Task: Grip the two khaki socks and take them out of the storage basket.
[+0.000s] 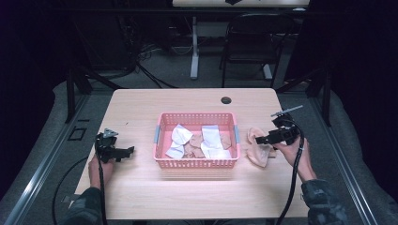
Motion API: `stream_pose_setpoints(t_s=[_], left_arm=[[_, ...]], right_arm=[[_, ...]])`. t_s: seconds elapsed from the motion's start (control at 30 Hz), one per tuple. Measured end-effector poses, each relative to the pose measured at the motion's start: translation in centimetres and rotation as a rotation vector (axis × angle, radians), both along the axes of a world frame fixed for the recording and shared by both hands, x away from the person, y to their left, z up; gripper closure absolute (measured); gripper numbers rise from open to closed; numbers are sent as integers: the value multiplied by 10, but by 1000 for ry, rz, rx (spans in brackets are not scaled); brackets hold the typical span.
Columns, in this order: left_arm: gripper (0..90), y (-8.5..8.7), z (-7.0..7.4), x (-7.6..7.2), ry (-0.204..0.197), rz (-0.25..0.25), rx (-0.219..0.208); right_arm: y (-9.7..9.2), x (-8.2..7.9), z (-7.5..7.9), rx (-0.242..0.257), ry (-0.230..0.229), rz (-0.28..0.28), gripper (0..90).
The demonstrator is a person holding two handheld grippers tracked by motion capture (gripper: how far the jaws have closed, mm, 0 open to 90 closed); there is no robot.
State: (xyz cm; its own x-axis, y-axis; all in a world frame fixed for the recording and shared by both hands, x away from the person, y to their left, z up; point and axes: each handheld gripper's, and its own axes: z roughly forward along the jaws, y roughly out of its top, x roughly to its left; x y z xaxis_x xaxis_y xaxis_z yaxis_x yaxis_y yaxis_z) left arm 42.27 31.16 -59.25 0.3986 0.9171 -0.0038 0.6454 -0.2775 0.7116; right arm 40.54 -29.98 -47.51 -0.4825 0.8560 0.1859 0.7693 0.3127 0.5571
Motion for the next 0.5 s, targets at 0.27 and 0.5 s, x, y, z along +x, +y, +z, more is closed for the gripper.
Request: stream_pose_setpoints(t_s=[0.27, 0.5], left_arm=[[0, 0, 0, 0, 0, 0, 0], [0, 0, 0, 0, 1, 0, 0]], right_arm=[[-16, -31, -7, -30, 7, -13, 61], [-31, -46, -22, -53, 43, -48, 27]])
